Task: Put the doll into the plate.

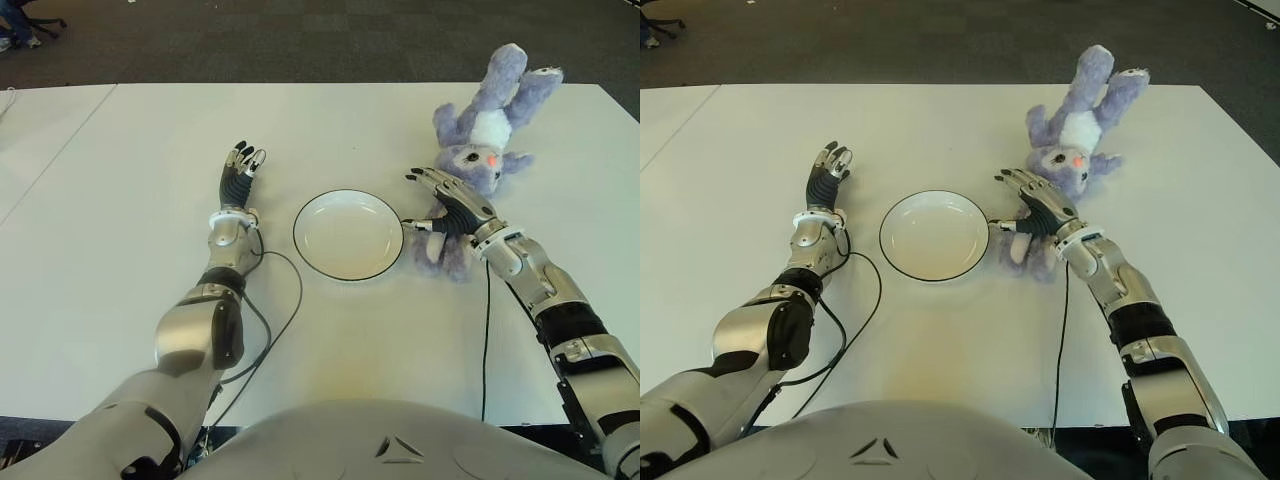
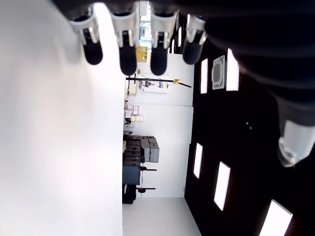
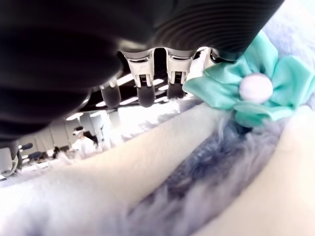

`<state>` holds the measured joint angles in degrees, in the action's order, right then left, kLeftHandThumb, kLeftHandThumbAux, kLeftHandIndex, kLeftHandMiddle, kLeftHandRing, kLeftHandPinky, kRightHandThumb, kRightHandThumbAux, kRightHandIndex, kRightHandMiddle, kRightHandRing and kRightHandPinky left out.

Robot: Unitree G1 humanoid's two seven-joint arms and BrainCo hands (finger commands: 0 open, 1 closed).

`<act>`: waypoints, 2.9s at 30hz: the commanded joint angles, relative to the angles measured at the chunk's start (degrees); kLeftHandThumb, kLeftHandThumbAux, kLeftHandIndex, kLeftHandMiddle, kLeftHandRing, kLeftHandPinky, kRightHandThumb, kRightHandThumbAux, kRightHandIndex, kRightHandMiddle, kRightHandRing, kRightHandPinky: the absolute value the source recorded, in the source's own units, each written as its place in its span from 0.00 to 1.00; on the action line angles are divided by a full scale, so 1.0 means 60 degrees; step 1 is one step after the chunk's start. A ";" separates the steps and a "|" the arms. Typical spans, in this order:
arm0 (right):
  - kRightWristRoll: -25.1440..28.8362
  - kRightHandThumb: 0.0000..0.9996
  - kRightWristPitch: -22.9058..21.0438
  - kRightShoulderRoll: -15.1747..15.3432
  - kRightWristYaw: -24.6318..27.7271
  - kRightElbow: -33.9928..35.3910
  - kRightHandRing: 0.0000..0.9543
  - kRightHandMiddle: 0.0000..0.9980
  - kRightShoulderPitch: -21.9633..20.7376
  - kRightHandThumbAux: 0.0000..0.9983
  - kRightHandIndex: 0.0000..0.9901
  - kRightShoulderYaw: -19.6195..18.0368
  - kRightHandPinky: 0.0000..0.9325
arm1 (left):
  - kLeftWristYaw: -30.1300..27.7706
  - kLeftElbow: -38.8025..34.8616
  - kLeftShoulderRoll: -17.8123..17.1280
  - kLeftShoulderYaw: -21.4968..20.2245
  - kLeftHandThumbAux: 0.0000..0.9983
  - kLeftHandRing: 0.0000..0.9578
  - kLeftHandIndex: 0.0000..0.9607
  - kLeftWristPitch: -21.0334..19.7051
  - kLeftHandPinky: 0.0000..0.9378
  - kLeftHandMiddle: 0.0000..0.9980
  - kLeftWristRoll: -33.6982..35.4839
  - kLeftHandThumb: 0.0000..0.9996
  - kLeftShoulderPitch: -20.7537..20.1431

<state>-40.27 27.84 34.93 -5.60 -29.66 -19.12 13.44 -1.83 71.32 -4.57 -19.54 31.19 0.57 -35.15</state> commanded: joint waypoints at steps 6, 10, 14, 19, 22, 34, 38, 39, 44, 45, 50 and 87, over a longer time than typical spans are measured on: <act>-0.0211 0.19 0.0279 0.0217 -0.0542 -0.1200 0.00 0.00 -0.0537 0.38 0.02 0.0354 0.00 | -0.0051 0.1081 0.0460 -0.0049 0.48 0.12 0.11 -0.0962 0.10 0.13 0.0053 0.00 0.1737; -0.0300 0.20 0.0387 0.0250 -0.1050 -0.1649 0.00 0.00 -0.0758 0.41 0.03 0.0437 0.00 | -0.0003 0.1081 0.0441 0.0006 0.48 0.12 0.11 -0.0957 0.10 0.13 -0.0006 0.00 0.1745; -0.0425 0.20 0.0434 0.0281 -0.1584 -0.2232 0.00 0.00 -0.1077 0.42 0.03 0.0522 0.00 | -0.0029 0.1084 0.0424 -0.0024 0.48 0.12 0.11 -0.0985 0.11 0.13 0.0027 0.00 0.1751; -0.0469 0.21 0.0512 0.0558 -0.2166 -0.2818 0.00 0.00 -0.1610 0.44 0.05 0.0464 0.00 | -0.0079 0.1085 0.0413 -0.0056 0.49 0.12 0.11 -0.0993 0.10 0.13 0.0061 0.00 0.1766; -0.0450 0.21 0.0468 0.0748 -0.2358 -0.2698 0.00 0.00 -0.1694 0.44 0.05 0.0375 0.00 | -0.0051 0.1084 0.0407 -0.0039 0.49 0.12 0.11 -0.0989 0.10 0.13 0.0044 0.00 0.1768; 0.0012 0.18 0.0305 0.1324 -0.2415 0.0446 0.00 0.00 -0.0262 0.49 0.03 -0.0614 0.00 | -0.0041 0.1088 0.0381 0.0005 0.50 0.13 0.11 -0.0969 0.11 0.13 -0.0011 0.00 0.1796; -0.0006 0.17 0.0347 0.1246 -0.2407 0.1123 0.00 0.00 0.0096 0.47 0.02 -0.0727 0.00 | -0.0008 0.1095 0.0357 0.0054 0.51 0.12 0.11 -0.1029 0.11 0.13 -0.0061 0.00 0.1780; -0.0012 0.17 0.0318 0.1231 -0.2389 0.1196 0.00 0.00 0.0132 0.47 0.02 -0.0741 0.00 | -0.0010 0.1095 0.0352 0.0054 0.51 0.12 0.11 -0.1035 0.11 0.13 -0.0061 0.00 0.1778; 0.0518 0.15 0.0533 0.0720 -0.2013 0.3425 0.00 0.00 0.0924 0.46 0.01 -0.0787 0.00 | 0.0028 0.1093 0.0350 0.0043 0.51 0.12 0.11 -0.1064 0.11 0.13 -0.0042 0.00 0.1756; 0.0877 0.18 0.0477 0.0570 -0.1798 0.4405 0.00 0.00 0.1268 0.45 0.02 -0.0888 0.00 | 0.0044 0.1089 0.0348 0.0047 0.51 0.12 0.10 -0.1035 0.11 0.13 -0.0047 0.00 0.1760; 0.1684 0.23 0.0365 0.0346 -0.1291 0.6292 0.00 0.00 0.2066 0.43 0.04 -0.1285 0.00 | 0.0080 0.1084 0.0328 0.0086 0.50 0.12 0.10 -0.1009 0.10 0.13 -0.0089 0.00 0.1773; 0.0062 0.19 0.2821 0.0705 -0.4146 -0.0149 0.00 0.01 -0.1369 0.41 0.08 -0.2372 0.05 | 0.0105 0.1081 0.0361 0.0086 0.49 0.13 0.12 -0.1030 0.10 0.14 -0.0128 0.00 0.1736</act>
<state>-34.29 43.19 37.31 -23.74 -18.58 -20.93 -2.71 -1.81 70.91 -4.70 -19.16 31.33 0.02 -35.02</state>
